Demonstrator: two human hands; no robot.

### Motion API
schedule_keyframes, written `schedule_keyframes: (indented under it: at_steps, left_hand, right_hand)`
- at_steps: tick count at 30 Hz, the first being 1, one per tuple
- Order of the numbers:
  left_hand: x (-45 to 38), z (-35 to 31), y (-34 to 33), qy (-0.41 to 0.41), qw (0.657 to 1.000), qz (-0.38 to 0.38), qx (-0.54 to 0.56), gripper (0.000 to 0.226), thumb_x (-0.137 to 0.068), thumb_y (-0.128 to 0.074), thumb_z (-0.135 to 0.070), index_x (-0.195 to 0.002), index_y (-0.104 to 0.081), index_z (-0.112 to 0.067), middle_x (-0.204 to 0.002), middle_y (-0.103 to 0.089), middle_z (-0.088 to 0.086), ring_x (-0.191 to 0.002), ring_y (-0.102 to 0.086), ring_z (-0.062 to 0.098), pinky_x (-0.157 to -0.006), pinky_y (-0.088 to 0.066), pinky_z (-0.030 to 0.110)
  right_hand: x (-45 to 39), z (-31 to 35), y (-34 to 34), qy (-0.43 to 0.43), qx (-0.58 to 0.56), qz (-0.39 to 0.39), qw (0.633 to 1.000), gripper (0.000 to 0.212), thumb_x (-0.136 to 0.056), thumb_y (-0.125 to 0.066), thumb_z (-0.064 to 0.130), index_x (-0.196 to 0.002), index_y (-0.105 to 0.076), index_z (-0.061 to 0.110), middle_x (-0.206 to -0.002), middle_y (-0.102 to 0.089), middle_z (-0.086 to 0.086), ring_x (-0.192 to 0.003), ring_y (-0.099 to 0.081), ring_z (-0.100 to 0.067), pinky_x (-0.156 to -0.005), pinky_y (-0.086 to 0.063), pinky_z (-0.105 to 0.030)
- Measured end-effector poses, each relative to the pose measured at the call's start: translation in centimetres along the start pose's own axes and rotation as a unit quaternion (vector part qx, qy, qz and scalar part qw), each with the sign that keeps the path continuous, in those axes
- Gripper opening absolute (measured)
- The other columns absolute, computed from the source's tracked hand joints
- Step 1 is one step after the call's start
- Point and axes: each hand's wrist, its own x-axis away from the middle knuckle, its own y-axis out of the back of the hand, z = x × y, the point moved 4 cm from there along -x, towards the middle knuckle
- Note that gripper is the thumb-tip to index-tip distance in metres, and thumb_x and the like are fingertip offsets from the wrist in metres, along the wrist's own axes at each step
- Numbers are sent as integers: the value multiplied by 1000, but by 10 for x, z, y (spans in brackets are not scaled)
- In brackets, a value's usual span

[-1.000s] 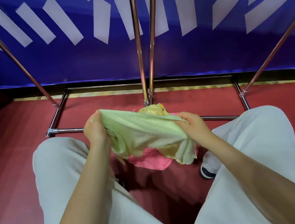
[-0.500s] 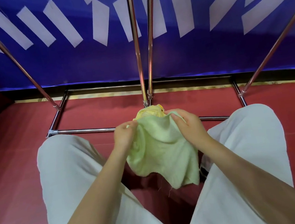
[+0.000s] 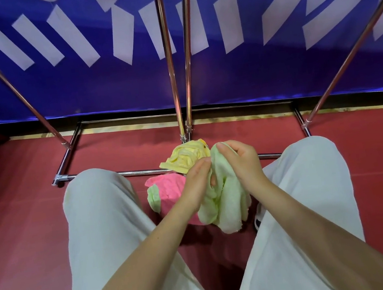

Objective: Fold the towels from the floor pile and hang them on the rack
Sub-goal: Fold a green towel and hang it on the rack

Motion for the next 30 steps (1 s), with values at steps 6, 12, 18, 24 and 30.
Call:
schedule_keyframes:
  at_steps: [6,12,18,24,30]
  left_hand:
    - [1,-3,16,-40,999,-26,0,18,-96,-57,-23,-80,-65,-17,-65,-56,-10,-57,-49,6,-58,-43,20]
    - [2,-18,40,-66,994,-80,36,9,-90,-65,-22,-85,-72,-24,-85,-71,-5,-78,-62,7,-74,-50,25]
    - [9,-22,52,-43,997,-60,39,23,-67,-73,-44,-83,-74,-27,-94,-70,9,-86,-62,24,-82,-51,44]
    - [7,-24,78,-44,981,-128,138,4,-89,-64,-13,-90,-67,-10,-76,-68,0,-72,-63,12,-69,-52,25]
    - [0,-20,127,-31,949,-262,172,5,-90,-64,-12,-90,-68,-14,-85,-67,3,-80,-62,17,-77,-52,32]
  right_hand:
    - [-2,0,9,26,41,-13,999,21,-96,-52,11,-105,-70,11,-101,-69,10,-96,-59,9,-85,-41,-7]
    - [3,-9,4,128,244,44,960,26,-94,-52,28,-110,-71,19,-102,-73,5,-97,-66,-14,-85,-50,-31]
    - [4,-13,-1,105,240,37,964,18,-95,-55,25,-90,-67,13,-70,-61,7,-69,-55,-17,-68,-37,-30]
    - [8,-19,-12,59,208,125,968,29,-91,-62,25,-65,-54,36,-61,-58,22,-61,-51,2,-59,-33,-15]
    - [7,-43,-13,19,270,191,944,37,-95,-55,33,-60,-41,34,-56,-46,11,-58,-42,-1,-59,-32,-23]
